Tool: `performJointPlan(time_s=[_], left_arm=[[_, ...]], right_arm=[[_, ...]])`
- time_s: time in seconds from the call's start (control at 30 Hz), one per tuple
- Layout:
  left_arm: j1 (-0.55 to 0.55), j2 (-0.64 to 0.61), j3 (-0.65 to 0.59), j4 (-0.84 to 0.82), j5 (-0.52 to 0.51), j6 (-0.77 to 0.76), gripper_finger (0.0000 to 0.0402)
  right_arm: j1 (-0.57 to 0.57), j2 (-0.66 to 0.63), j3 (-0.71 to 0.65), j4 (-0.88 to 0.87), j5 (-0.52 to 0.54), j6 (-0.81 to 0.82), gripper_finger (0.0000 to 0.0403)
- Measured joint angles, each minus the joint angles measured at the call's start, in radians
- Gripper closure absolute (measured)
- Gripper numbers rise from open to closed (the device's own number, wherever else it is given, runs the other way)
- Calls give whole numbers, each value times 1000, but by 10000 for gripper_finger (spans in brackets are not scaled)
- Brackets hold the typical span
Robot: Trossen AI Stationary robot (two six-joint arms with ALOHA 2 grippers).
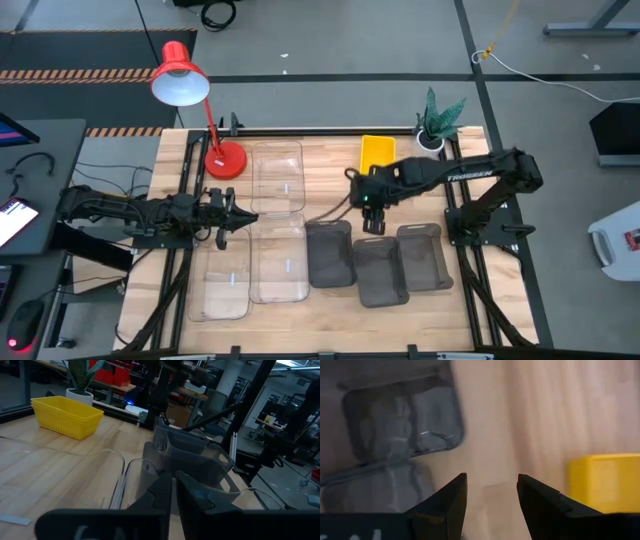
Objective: Stack baskets by color
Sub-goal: Stack the middle black bin on the right black bin
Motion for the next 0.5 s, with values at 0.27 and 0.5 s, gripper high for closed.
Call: performJointPlan(time_s=[0.27, 0.5], left_arm=[[0, 0, 0, 0, 0, 0, 372], [0, 0, 0, -1, 0, 0, 366]], right_arm=[[93, 33, -92, 52, -58, 80, 225], [139, 44, -166, 96, -73, 123, 225]])
